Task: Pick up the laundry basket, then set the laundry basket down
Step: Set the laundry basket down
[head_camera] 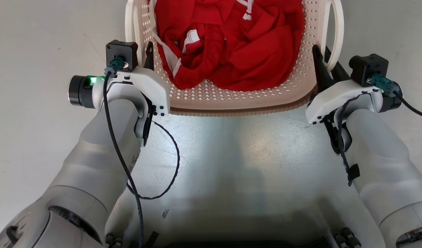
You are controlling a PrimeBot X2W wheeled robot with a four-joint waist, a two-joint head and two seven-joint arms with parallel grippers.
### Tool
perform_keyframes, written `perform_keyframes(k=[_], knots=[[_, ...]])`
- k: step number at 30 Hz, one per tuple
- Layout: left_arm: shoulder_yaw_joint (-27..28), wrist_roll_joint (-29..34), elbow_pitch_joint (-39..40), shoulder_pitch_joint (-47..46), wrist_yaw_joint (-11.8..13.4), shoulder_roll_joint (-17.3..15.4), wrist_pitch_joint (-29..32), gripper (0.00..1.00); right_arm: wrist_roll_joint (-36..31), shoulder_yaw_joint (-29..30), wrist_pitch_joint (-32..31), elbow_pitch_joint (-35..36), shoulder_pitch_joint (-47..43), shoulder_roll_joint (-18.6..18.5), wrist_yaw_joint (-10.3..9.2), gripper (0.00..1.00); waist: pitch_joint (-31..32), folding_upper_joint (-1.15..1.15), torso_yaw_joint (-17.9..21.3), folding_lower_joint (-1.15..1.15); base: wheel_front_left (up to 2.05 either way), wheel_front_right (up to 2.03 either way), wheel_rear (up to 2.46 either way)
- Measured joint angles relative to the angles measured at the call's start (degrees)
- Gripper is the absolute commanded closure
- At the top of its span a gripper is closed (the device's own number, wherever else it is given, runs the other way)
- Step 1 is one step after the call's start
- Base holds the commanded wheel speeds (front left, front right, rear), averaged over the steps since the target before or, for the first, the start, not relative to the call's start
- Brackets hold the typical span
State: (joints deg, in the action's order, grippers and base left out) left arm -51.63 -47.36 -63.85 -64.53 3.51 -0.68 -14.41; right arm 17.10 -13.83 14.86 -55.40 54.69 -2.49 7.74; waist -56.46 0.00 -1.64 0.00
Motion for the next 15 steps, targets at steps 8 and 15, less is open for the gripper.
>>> perform_keyframes(k=[8,15], knots=[[-0.56,0.09,-0.15,-0.19,0.01,-0.66,-0.15,0.48,0.00,0.15,0.26,-0.24,0.45,-0.74,0.00,0.00,-0.33,0.00,0.17,0.00,0.00,0.00,0.00],[-0.58,0.22,0.25,-0.19,0.01,-0.66,-0.31,0.14,0.00,0.42,0.27,-0.07,0.48,-1.07,0.00,0.00,-0.46,0.00,0.23,0.00,0.00,0.00,0.00]])
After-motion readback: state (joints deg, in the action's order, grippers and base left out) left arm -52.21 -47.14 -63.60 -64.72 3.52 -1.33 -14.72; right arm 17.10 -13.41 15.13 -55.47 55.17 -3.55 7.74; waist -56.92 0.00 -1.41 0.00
